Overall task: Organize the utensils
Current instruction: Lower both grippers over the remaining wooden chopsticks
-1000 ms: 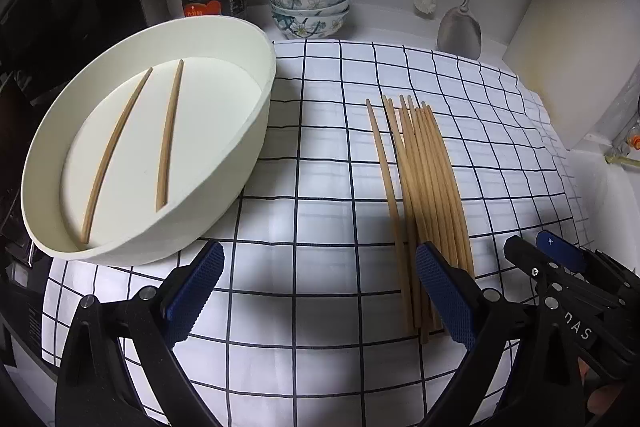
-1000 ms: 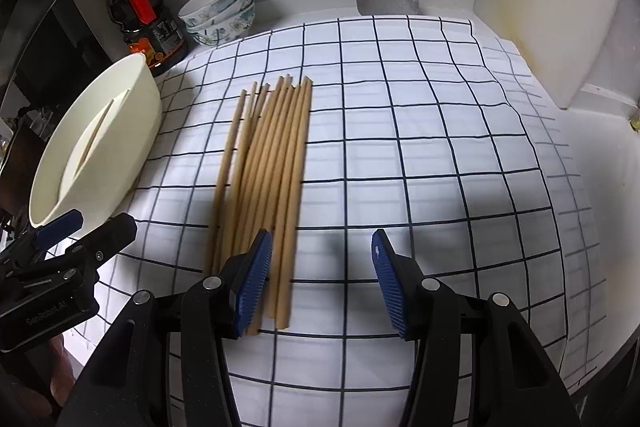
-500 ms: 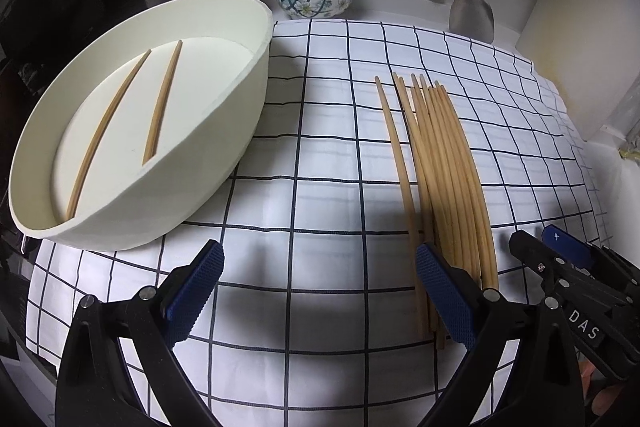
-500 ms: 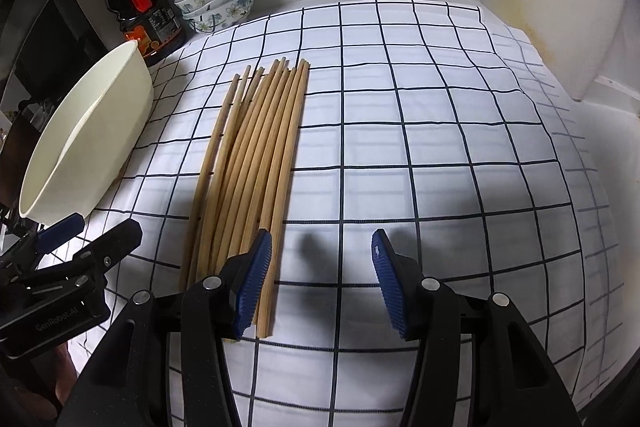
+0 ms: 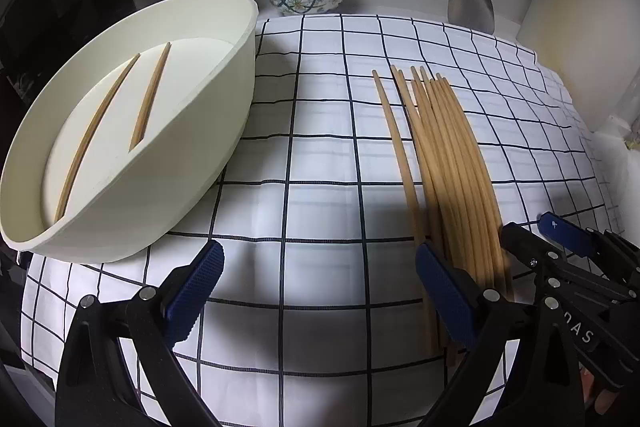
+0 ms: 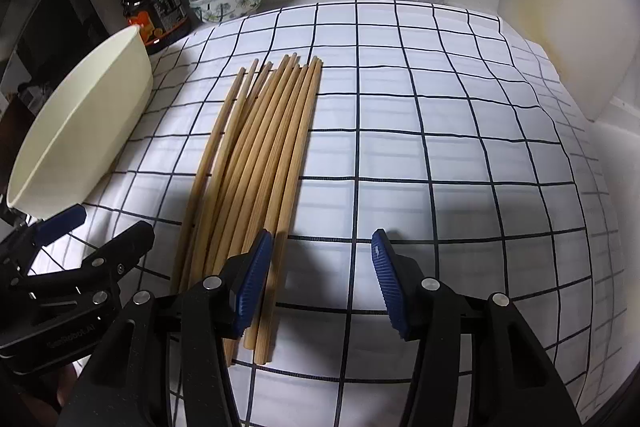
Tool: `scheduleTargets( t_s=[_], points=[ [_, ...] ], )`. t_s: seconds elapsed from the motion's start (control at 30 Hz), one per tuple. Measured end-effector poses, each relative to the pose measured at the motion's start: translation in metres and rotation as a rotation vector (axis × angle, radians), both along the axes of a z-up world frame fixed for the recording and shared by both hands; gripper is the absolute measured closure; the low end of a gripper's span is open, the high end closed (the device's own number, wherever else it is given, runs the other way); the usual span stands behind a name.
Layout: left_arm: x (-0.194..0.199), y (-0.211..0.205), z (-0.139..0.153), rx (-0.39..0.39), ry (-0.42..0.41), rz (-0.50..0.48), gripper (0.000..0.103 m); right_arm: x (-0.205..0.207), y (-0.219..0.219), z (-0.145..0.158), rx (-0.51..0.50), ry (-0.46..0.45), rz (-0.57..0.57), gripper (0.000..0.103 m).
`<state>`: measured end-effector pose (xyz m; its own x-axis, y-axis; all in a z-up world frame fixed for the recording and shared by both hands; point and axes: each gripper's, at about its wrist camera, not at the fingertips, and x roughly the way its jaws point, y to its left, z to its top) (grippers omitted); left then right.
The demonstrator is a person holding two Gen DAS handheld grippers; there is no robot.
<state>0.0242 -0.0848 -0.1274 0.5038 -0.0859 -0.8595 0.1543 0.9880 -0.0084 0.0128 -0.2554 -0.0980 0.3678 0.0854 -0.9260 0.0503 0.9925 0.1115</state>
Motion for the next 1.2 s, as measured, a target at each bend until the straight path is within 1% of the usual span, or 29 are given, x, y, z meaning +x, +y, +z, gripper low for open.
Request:
scheduleTargets(
  t_s=[0.53, 0.77, 1.2],
  points=[
    [0.004, -0.007, -0.005, 0.000, 0.012, -0.006, 0.008, -0.008, 0.003, 0.001, -0.049, -0.006, 0.048, 0.053],
    [0.006, -0.006, -0.004, 0.001, 0.012, -0.002, 0.008, -0.006, 0.007, 0.002, -0.088, 0.009, 0.078, 0.053],
    [0.009, -0.001, -0.003, 0.011, 0.001, 0.017, 0.008, -0.001, 0.011, -0.002, -0.079, 0.016, 0.100, 0.053]
  ],
)
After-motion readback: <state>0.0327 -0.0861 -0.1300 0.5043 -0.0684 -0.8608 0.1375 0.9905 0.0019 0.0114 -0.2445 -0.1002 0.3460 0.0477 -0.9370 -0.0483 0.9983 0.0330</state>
